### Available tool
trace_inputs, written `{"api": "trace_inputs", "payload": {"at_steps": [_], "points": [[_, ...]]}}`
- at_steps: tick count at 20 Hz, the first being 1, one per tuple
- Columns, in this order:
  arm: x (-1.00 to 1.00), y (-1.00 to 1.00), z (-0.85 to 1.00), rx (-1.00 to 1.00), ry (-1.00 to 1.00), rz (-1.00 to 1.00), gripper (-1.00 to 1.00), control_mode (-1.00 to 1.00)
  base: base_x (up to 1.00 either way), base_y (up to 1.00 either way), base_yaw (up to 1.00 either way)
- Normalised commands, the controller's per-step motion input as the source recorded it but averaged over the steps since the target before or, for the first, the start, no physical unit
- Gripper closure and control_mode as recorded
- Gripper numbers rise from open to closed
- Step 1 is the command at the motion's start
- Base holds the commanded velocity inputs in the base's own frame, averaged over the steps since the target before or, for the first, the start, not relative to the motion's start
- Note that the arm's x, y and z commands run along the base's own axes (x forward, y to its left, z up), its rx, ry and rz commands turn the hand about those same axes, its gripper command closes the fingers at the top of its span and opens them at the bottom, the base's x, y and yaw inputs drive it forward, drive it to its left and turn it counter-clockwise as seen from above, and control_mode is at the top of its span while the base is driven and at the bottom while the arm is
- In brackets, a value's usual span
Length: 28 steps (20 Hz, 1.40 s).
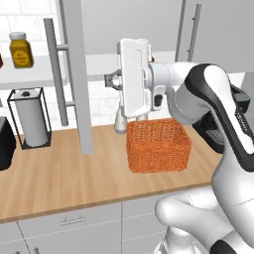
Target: Open the cabinet, pick up the bread from the cabinet and place it in the basket. Then move the basket to the dining counter.
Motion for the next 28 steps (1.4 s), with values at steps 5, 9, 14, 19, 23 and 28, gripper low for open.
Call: {"api": "trace_inputs", "payload": {"at_steps": [5,9,14,19,23,28], "points": [[-0.02,-0.98,0.0,-0.3,-0.07,-0.09,1.0,-1.0,0.0,0.0,0.0],[-0.18,-0.61,-0.01,-0.44,-0.27,-0.13,1.0,-1.0,0.0,0.0,0.0],[0.0,-0.63,-0.47,-0.49,-0.36,-0.23,1.0,-1.0,0.0,0.0,0.0],[-0.01,-0.42,-0.07,-0.58,-0.43,-0.28,1.0,-1.0,0.0,0.0,0.0],[0.06,-0.12,0.0,-0.63,-0.37,-0.33,1.0,-1.0,0.0,0.0,0.0],[0.17,-0.47,0.01,-0.35,-0.16,-0.23,-1.0,-1.0,0.0,0.0,0.0]]}}
